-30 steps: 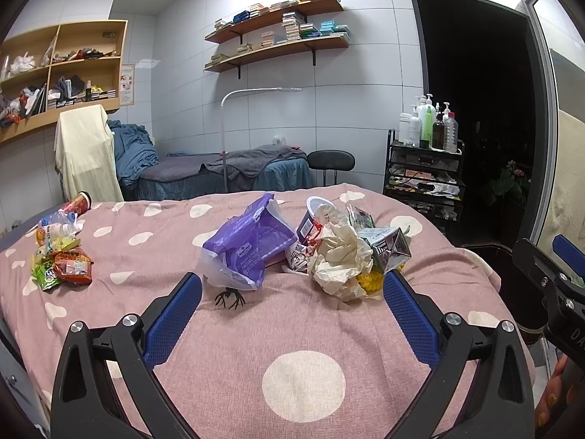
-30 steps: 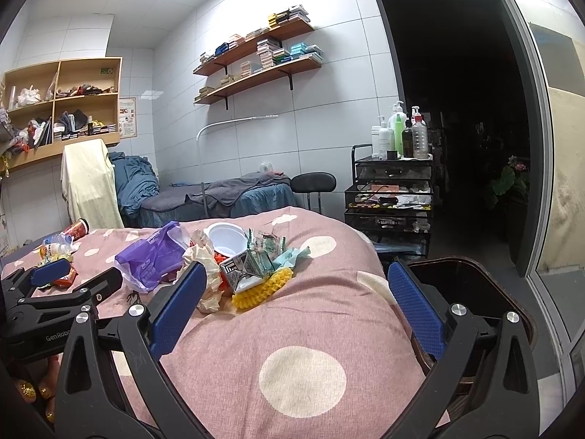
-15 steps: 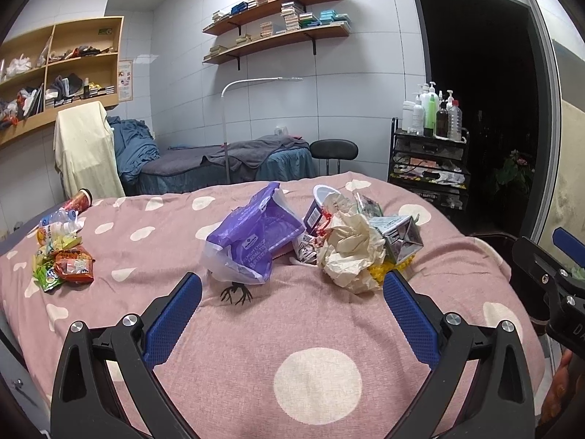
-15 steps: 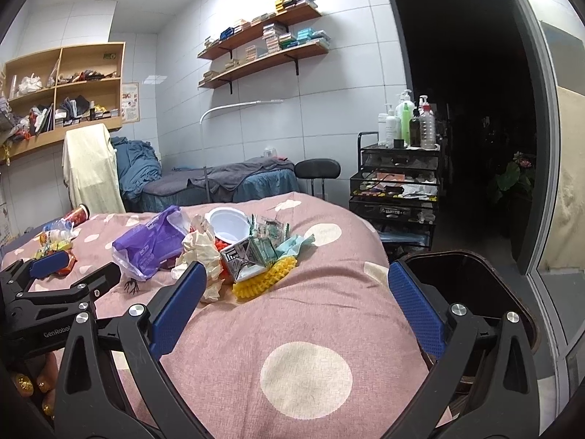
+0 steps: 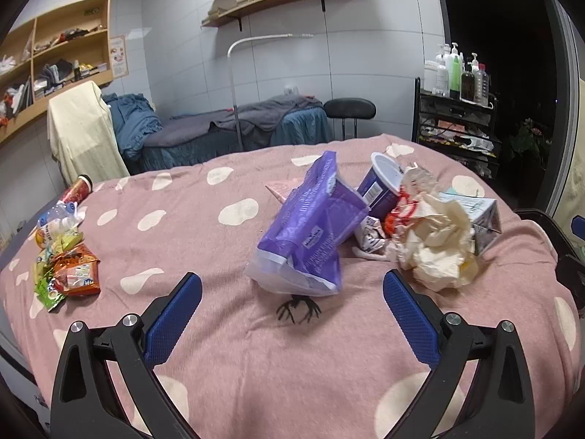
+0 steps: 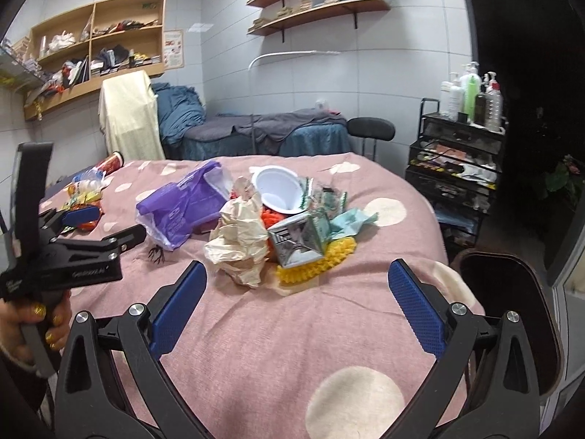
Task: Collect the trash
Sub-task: 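Grasp the purple plastic bag with the left tool while the right tool grasps the crumpled tissue, then carry the tissue to the black bin and open the right tool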
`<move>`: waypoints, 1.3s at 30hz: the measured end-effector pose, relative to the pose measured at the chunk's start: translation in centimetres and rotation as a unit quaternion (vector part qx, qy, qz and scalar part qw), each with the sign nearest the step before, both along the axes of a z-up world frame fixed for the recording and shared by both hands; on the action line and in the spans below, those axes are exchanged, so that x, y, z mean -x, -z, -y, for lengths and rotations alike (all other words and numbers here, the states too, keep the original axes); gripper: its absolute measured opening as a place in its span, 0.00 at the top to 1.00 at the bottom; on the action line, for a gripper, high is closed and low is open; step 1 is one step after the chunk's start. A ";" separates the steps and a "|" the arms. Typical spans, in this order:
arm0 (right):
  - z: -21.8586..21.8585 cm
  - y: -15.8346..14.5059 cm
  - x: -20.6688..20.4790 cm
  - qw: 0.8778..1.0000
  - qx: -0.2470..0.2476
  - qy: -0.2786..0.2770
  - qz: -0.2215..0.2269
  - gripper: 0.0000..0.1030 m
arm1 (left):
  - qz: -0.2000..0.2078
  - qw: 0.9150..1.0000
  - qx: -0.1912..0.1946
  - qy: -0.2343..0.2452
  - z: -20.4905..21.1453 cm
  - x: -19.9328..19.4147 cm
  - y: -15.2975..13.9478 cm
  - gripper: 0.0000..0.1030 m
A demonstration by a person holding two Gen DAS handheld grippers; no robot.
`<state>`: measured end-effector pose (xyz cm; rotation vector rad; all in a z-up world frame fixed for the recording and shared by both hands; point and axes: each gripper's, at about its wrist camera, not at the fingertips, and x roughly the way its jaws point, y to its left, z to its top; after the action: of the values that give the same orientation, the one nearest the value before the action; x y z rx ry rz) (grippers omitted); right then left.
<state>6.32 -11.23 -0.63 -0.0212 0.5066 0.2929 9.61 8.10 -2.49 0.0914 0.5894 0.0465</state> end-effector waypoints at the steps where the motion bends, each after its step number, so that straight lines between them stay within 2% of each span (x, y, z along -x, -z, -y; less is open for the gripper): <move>1: -0.2 0.0 -0.3 1.000 -0.002 -0.006 -0.002 0.04 | -0.009 1.000 0.001 0.004 -0.3 -0.6 0.1 0.05; 7: -1.9 -0.7 -3.3 0.998 -0.024 -0.057 -0.031 0.04 | -0.042 0.999 0.017 0.023 -1.6 -3.5 0.3 0.06; 10: -3.5 -1.2 -4.9 0.995 -0.017 -0.088 -0.039 0.04 | -0.062 0.997 0.025 0.036 -1.8 -5.1 0.6 0.13; 13: -5.7 -1.1 -6.7 0.992 0.011 -0.114 -0.051 0.04 | -0.077 0.996 0.015 0.035 -1.7 -6.2 1.1 0.30; 15: -7.3 -0.8 -8.1 0.990 0.039 -0.124 -0.053 0.05 | -0.085 0.996 0.024 0.034 -1.9 -6.6 1.2 0.46; 17: -8.6 -0.5 -9.0 0.988 0.074 -0.130 -0.049 0.07 | -0.091 0.994 0.044 0.042 -2.1 -6.5 1.3 0.58; 19: -9.9 0.2 -10.1 0.984 0.105 -0.131 -0.051 0.22 | -0.090 0.994 0.041 0.038 -2.0 -6.3 1.2 0.65; 20: -10.2 0.5 -10.5 0.983 0.112 -0.131 -0.057 0.26 | -0.088 0.995 0.034 0.035 -1.8 -6.2 1.2 0.69; 21: -10.5 0.9 -11.0 0.982 0.119 -0.131 -0.065 0.35 | -0.085 0.996 0.027 0.030 -1.6 -5.9 1.1 0.73; 22: -10.4 1.0 -11.1 0.981 0.120 -0.132 -0.070 0.50 | -0.083 0.996 0.023 0.026 -1.4 -5.7 1.0 0.75; 24: -10.5 1.3 -11.3 0.980 0.119 -0.140 -0.076 0.69 | -0.075 0.997 0.019 0.019 -1.3 -5.1 0.8 0.80; 29: -9.5 0.3 -10.2 0.983 0.092 -0.151 -0.055 0.72 | -0.052 0.998 0.019 0.005 -1.3 -3.6 -0.2 0.87; 34: -7.6 -1.5 -8.3 0.986 0.040 -0.158 -0.041 0.74 | -0.032 0.998 0.045 -0.006 -1.5 -1.9 -1.5 0.88; 39: -5.9 -2.5 -6.4 0.988 0.010 -0.151 -0.032 0.74 | -0.015 0.998 0.061 -0.003 -1.0 -0.6 -2.6 0.88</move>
<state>12.75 -5.38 1.88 -0.1081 0.5694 0.5863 10.24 9.09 0.10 -0.0285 0.6213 0.0148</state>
